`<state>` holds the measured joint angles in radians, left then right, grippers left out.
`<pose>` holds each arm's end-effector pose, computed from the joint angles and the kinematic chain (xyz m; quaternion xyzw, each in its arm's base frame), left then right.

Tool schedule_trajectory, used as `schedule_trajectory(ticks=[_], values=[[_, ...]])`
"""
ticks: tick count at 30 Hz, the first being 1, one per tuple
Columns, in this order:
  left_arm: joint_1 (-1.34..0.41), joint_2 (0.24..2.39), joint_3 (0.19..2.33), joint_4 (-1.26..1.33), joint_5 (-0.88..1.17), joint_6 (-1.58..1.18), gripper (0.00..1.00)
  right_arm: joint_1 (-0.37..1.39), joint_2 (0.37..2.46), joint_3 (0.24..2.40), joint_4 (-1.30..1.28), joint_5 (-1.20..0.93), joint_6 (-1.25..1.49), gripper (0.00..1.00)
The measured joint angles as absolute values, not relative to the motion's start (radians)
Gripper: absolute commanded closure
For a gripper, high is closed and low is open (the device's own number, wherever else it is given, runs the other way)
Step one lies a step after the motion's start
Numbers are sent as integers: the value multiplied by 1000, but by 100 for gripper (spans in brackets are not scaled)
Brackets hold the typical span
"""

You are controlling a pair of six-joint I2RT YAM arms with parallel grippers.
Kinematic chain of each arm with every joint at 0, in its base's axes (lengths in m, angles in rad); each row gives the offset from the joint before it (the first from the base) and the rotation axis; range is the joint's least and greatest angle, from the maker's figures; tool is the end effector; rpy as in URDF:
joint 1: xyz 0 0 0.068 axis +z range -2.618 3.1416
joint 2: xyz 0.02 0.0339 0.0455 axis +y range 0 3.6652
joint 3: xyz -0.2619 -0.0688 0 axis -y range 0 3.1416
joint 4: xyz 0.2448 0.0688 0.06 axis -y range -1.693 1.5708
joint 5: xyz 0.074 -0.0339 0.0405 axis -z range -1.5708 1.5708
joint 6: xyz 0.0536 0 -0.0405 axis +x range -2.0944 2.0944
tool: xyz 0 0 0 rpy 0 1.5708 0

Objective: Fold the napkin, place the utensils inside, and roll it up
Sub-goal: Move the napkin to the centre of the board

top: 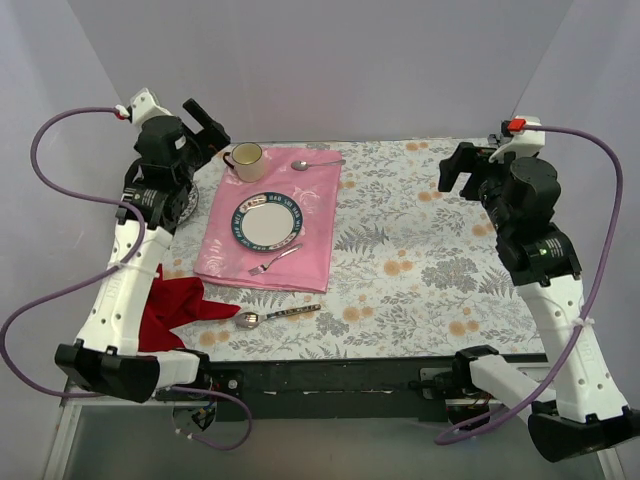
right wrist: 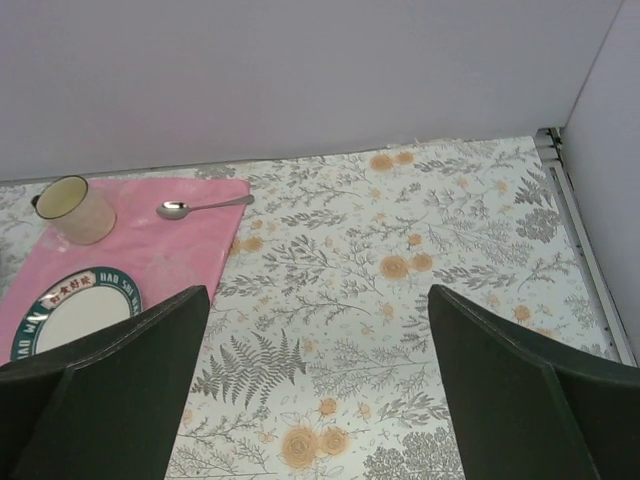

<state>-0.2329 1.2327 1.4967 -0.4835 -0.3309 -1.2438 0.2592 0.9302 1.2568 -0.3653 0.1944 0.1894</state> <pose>0.2721 -0.0466 0.4552 -0.4628 0.6235 -0.3201 0.5427 0.1985 0.0419 0.4539 0.0422 0.7192 0.0853 0.6883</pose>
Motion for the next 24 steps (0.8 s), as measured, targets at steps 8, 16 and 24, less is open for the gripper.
schedule_trajectory(ticks=[8,16,24], values=[[-26,1400,1486,-711,-390,-1343,2,323,1135,1358,-490,254,199,1],[101,1416,1243,-789,-538,-1436,2,720,1449,1443,-613,444,207,1],[230,1501,1084,-797,-677,-1523,7,840,1458,1396,-611,299,176,1]])
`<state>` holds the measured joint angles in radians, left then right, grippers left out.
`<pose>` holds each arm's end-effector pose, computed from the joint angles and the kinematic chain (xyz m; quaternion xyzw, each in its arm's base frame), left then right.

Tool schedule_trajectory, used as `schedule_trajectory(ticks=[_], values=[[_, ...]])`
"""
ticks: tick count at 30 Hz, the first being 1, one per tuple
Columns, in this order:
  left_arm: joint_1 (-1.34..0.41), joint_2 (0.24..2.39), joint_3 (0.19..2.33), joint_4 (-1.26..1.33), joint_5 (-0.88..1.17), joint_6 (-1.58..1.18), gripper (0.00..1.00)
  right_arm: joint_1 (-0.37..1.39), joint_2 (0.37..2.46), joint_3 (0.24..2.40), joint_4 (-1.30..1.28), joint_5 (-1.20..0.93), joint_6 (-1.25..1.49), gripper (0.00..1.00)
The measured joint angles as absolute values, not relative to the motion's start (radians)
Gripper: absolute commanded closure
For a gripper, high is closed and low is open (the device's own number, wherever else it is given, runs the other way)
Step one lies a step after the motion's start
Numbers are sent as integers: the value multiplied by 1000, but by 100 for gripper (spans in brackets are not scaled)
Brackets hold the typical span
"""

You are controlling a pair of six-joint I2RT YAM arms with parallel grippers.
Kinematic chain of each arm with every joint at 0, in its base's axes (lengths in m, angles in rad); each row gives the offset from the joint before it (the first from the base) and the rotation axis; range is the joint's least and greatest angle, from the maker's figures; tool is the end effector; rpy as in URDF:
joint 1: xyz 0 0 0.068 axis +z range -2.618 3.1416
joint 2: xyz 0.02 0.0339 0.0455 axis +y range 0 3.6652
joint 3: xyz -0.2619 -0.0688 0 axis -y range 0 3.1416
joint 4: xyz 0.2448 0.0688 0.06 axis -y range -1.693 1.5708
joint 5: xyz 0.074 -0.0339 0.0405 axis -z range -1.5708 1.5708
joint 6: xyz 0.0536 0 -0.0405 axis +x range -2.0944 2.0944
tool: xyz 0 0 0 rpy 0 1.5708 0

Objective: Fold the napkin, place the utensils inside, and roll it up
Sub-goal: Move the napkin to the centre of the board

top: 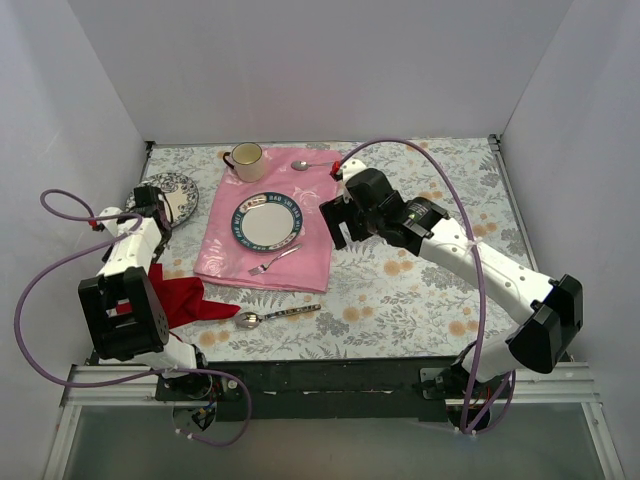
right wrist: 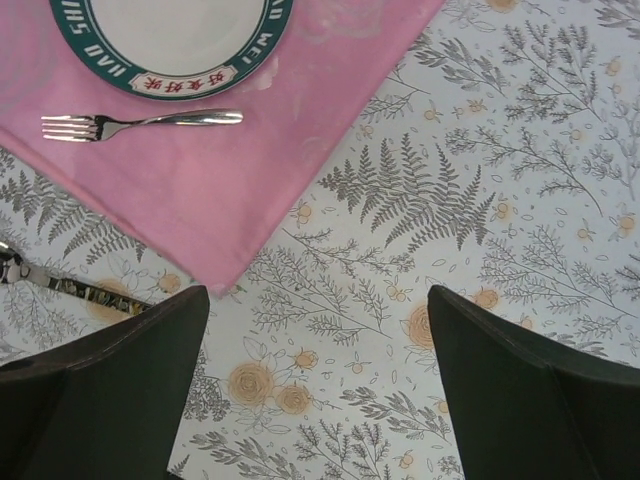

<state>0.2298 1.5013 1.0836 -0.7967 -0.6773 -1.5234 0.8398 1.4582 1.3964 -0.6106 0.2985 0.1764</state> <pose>0.2750 0.0988 0.2218 -0.7511 0.5486 0.1602 0.3305 0.2364 0.2401 0.3405 -0.2290 0.8633 0.0919 0.4403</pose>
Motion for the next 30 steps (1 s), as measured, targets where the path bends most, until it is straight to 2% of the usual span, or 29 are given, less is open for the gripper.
schedule_trajectory(ticks=[4,8,10,11,12,21,23,24,25,27,30], values=[[254,1504,1023,-793,-722,-1540,16,834,1450,1373,-607,211,153,1],[259,1504,1003,-785,-747,-1556,20,833,1437,1325,-602,188,142,1],[260,1504,1002,-779,-756,-1560,27,833,1431,1309,-606,188,136,1],[260,1504,1001,-775,-760,-1562,36,833,1430,1306,-605,188,132,1],[261,1504,999,-774,-760,-1567,38,833,1428,1305,-604,188,130,1],[298,1497,950,-778,-750,-1604,40,833,1383,1295,-603,235,114,1],[300,1491,943,-778,-748,-1606,51,833,1380,1294,-603,247,108,1],[302,1487,942,-779,-745,-1610,68,833,1379,1294,-603,252,105,1],[304,1483,942,-778,-741,-1614,80,833,1379,1294,-603,258,103,1],[306,1473,941,-779,-729,-1621,100,833,1378,1294,-603,266,101,1],[307,1444,943,-778,-707,-1619,100,833,1369,1294,-603,279,99,1]])
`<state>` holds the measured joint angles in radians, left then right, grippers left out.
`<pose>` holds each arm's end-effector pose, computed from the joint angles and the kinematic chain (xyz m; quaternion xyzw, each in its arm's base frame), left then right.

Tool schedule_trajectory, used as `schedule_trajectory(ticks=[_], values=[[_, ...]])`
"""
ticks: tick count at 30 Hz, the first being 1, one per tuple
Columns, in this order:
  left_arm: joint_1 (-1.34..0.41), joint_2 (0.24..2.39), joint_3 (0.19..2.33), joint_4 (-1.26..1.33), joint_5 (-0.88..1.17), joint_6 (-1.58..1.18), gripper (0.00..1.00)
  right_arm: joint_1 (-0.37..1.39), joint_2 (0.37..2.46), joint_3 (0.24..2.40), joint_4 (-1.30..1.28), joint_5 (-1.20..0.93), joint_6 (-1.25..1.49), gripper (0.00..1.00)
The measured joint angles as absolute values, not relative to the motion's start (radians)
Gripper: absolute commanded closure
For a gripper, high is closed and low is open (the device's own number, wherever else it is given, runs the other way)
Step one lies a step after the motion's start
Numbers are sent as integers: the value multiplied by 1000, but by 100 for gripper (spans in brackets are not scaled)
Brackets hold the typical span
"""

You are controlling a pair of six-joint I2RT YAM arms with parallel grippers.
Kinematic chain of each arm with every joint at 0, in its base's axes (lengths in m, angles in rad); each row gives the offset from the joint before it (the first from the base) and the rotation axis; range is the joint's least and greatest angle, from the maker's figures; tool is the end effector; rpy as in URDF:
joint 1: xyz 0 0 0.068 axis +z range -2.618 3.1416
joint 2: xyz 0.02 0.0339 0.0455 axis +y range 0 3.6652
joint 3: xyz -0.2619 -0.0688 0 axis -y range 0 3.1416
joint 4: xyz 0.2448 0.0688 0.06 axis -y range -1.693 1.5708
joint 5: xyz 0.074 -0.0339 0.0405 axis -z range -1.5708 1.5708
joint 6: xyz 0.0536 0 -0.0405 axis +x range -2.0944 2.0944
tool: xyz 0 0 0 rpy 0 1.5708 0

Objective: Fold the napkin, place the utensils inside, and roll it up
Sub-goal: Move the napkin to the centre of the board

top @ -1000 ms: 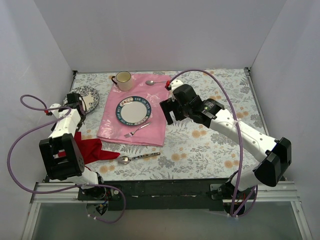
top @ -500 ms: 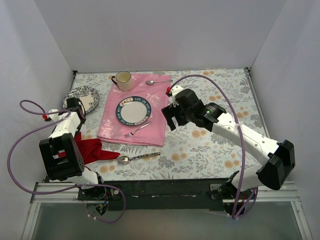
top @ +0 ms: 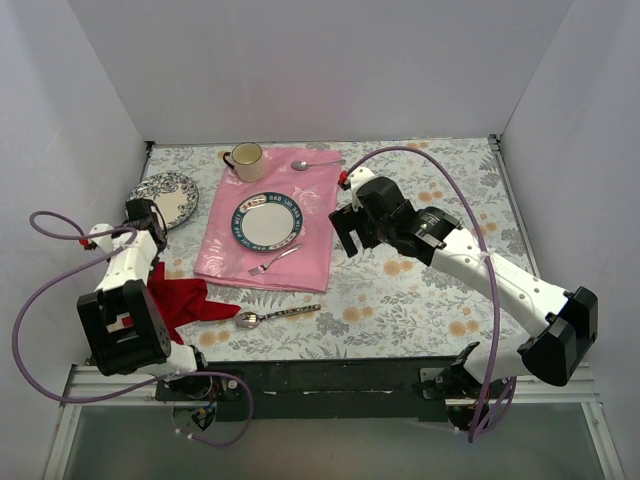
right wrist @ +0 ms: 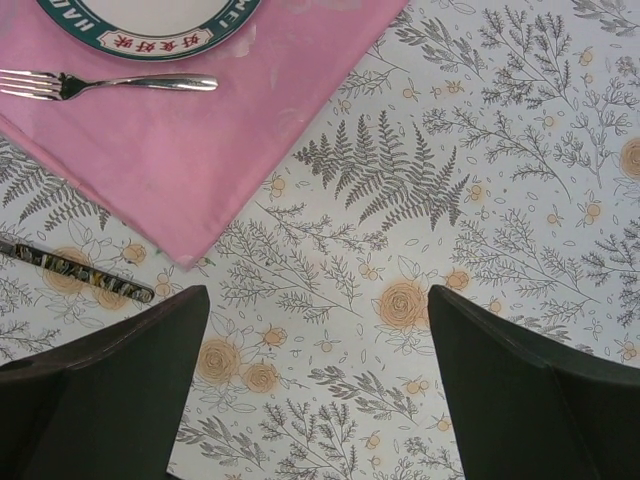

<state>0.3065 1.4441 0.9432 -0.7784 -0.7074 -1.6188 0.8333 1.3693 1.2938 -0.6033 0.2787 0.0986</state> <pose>0.2406 0.1127 0.1985 -0.7905 0.4890 0.1884 0.3170 0.2220 0.2224 0.3326 -0.2650 0.8553 0.0800 0.4379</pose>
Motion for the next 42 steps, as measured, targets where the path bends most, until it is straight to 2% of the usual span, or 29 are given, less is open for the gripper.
schedule_trajectory(ticks=[3,7,9,14,17,21,24,27,33,39,42], values=[[304,1391,988,-788,-662,-1605,100,833,1357,1294,-604,287,97,1],[270,1315,1241,-759,-527,-1585,100,833,1346,1295,-607,313,92,1],[253,1265,1345,-654,-389,-1571,100,833,1341,1299,-615,336,89,1],[149,1153,1485,-192,7,-1602,100,831,1287,1306,-630,467,110,1],[-18,1309,1753,11,206,-1622,100,825,1237,1313,-631,558,139,1],[-275,1626,2152,200,450,-1665,100,824,1158,1326,-628,731,185,1],[-410,1801,2263,247,549,-1689,100,822,1066,1326,-600,850,171,1],[-534,1941,2245,253,616,-1702,100,819,961,1326,-545,952,121,1],[-774,2058,1911,165,638,-1580,100,818,841,1325,-497,1066,48,1],[-1000,2093,1638,60,605,-1416,100,804,883,1281,-564,1061,119,1],[-1036,2093,1552,56,603,-1387,100,717,963,1266,-620,954,174,1]])
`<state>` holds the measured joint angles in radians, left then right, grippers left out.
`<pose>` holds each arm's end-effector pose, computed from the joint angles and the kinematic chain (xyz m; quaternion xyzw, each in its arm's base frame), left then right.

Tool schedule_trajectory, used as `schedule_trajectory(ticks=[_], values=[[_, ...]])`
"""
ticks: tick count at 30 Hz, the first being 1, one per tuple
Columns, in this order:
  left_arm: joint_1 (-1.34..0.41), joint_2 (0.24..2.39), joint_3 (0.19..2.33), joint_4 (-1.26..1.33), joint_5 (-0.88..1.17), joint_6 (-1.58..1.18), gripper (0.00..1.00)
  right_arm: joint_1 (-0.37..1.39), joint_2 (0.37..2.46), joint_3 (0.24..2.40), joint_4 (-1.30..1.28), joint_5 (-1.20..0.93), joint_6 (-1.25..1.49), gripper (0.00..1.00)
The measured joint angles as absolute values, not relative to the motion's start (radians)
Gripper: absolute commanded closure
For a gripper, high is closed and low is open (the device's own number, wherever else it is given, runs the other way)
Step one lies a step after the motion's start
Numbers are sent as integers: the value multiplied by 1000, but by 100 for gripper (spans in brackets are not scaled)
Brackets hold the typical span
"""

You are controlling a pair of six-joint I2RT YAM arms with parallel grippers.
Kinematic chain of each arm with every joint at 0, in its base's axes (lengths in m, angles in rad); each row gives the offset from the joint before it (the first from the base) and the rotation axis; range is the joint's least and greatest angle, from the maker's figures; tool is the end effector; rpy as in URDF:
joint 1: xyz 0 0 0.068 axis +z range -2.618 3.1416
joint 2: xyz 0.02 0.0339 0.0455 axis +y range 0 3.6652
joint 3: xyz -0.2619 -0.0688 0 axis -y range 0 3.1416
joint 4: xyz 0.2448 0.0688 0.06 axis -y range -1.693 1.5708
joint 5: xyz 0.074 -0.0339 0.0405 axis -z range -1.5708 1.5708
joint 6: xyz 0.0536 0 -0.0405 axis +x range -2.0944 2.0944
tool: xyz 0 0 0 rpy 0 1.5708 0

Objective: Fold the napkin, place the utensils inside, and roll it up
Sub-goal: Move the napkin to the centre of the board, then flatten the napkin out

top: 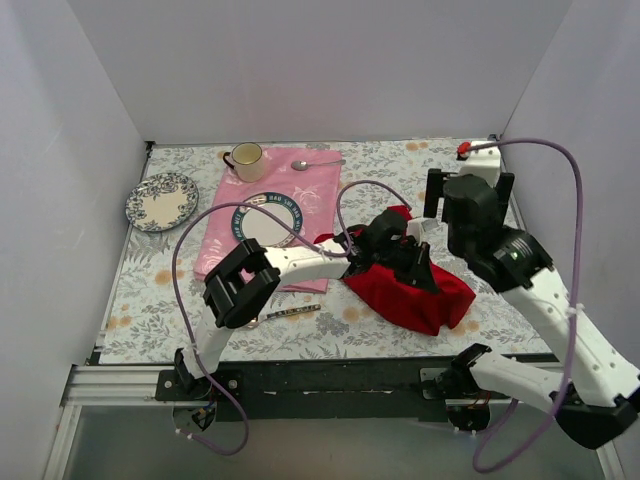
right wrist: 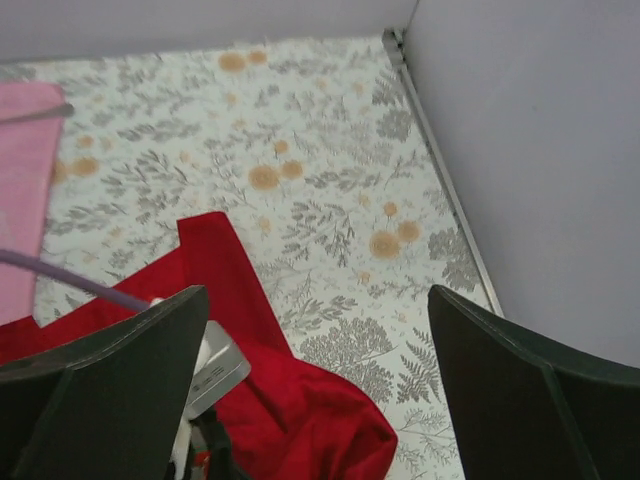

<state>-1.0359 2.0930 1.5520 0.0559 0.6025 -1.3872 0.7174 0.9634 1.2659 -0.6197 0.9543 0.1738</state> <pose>0.2267 -0.4421 0.2108 -0.0080 -0.8319 0.5511 0.0644 0.1690 0.0894 0.4260 0.0663 0.7654 -0.1111 0.6305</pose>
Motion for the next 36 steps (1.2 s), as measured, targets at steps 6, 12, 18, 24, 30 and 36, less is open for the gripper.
schedule_trajectory(ticks=[6,12,18,24,30,36], values=[[-1007,2081,1485,61,599,-1330,41,313,1181,1218,-649,567,219,1],[-991,1909,1351,-4,553,-1257,2,190,1327,1196,-667,324,226,7],[-987,1586,1301,-76,445,-1203,35,179,1478,1203,-681,147,209,18],[-899,1442,1275,-180,162,-1236,18,259,1666,1239,-682,76,201,18],[-744,1674,1320,-300,39,-1224,14,372,1790,1274,-667,113,183,27],[-676,1909,1417,-411,-11,-1163,8,372,1803,1273,-636,133,176,34]])
